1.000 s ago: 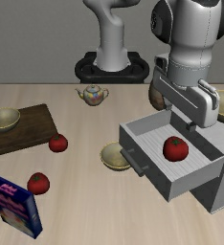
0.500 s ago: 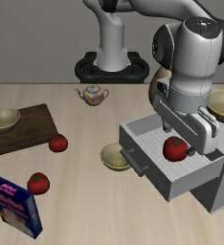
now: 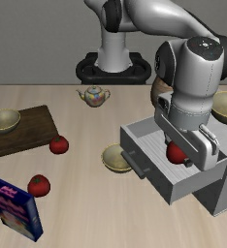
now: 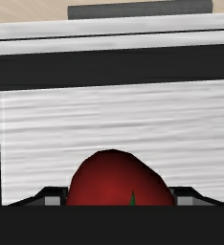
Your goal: Pick the tomato in the top layer of the drawer and place it on the porcelain bowl at the top of the cabinet
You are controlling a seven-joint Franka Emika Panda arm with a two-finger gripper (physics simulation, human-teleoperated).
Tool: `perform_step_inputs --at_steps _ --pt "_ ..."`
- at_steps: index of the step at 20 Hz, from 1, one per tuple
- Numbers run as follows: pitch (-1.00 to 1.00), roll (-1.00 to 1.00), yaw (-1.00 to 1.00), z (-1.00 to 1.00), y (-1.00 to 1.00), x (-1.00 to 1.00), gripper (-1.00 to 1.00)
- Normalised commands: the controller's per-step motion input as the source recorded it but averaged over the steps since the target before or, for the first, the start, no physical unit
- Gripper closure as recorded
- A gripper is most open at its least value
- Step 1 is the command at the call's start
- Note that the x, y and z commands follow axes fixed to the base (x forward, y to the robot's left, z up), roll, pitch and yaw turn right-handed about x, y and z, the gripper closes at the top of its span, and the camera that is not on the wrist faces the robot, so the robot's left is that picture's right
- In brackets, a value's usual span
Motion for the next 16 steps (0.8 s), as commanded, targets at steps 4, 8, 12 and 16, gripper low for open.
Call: perform_step_inputs --at_steps 4,8,12,16 --pt "0.00 0.00 0.00 0.25 0.00 0.00 1.00" --pt "0.00 0.00 0.00 0.50 0.00 0.00 1.00" --pt "0.00 0.00 0.00 1.00 0.00 0.00 1.00" --pt "0.00 0.00 0.00 0.75 0.25 0.00 1.00"
